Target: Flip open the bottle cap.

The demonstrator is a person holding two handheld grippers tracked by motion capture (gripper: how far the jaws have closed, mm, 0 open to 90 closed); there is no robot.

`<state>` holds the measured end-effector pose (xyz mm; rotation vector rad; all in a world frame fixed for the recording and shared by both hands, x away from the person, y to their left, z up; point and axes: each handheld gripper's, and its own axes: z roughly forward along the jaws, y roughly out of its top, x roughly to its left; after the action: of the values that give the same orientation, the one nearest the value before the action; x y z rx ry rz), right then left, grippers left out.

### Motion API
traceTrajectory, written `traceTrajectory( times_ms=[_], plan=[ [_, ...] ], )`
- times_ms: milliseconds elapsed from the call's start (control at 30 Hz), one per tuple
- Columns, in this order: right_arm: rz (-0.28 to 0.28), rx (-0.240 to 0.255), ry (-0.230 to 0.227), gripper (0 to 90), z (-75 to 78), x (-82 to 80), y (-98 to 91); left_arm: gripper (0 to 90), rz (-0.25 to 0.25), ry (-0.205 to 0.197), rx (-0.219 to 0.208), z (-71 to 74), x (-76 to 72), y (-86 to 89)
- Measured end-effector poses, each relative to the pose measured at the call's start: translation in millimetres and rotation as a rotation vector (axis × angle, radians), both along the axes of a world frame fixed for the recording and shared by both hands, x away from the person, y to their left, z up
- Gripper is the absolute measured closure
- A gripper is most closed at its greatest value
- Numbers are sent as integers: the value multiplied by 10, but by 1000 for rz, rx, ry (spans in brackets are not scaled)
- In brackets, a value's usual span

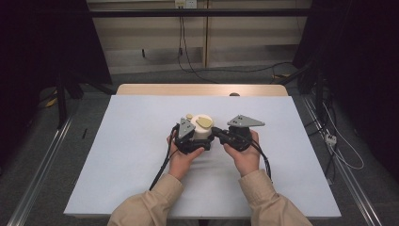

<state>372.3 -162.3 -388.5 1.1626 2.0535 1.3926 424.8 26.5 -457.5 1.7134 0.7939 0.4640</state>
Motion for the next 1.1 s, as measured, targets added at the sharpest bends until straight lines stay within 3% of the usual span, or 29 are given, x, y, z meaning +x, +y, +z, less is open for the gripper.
traceTrajectory(
  times_ms=[1100],
  plan=[
    [-2, -22, -15, 900, 91, 88, 63, 55, -1, -2, 6, 1, 0, 0]
  ],
)
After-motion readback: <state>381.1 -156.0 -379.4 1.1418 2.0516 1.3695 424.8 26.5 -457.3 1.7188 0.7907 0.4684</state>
